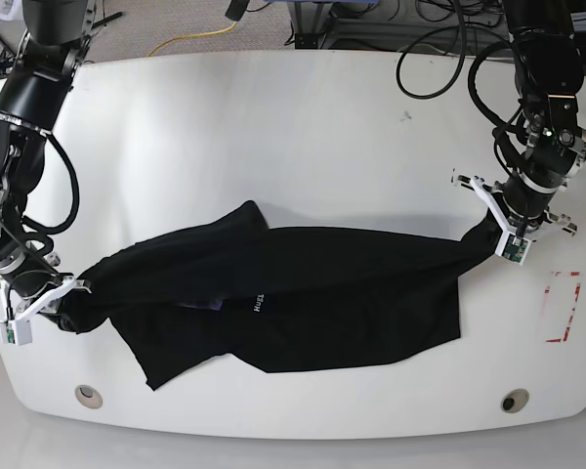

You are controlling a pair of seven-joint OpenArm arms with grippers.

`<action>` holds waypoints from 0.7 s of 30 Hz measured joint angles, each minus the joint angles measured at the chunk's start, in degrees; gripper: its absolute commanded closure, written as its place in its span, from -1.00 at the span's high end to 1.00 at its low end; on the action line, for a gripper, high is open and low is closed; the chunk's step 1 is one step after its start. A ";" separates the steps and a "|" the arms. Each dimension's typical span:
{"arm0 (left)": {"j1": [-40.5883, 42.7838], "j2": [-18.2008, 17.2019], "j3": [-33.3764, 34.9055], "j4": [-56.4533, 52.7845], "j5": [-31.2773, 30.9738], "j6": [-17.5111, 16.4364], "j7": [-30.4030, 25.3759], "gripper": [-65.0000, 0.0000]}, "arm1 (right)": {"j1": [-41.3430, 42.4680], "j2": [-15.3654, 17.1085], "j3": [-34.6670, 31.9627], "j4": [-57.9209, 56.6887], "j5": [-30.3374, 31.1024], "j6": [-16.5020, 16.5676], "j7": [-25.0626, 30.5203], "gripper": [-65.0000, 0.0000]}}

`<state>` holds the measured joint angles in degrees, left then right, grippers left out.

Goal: Fold the T-shirt properly
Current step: 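Lift and spread the shirt flat, dragging it toward the robot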

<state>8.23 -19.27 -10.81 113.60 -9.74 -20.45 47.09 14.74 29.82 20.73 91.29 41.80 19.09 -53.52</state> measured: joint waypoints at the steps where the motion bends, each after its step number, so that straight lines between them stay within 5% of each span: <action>1: 0.70 -0.02 -0.02 -0.02 -0.02 0.00 0.04 -1.00 | -1.07 -0.15 0.33 0.50 0.09 0.11 0.02 -1.00; 21: 16.59 -2.84 -4.11 -0.07 -0.09 0.02 -0.15 -1.00 | -21.27 -10.36 15.58 9.29 0.35 0.24 -3.69 -1.00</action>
<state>24.82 -22.11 -14.92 113.54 -9.82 -20.43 46.94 -6.52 19.46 36.32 100.57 42.15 19.33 -57.21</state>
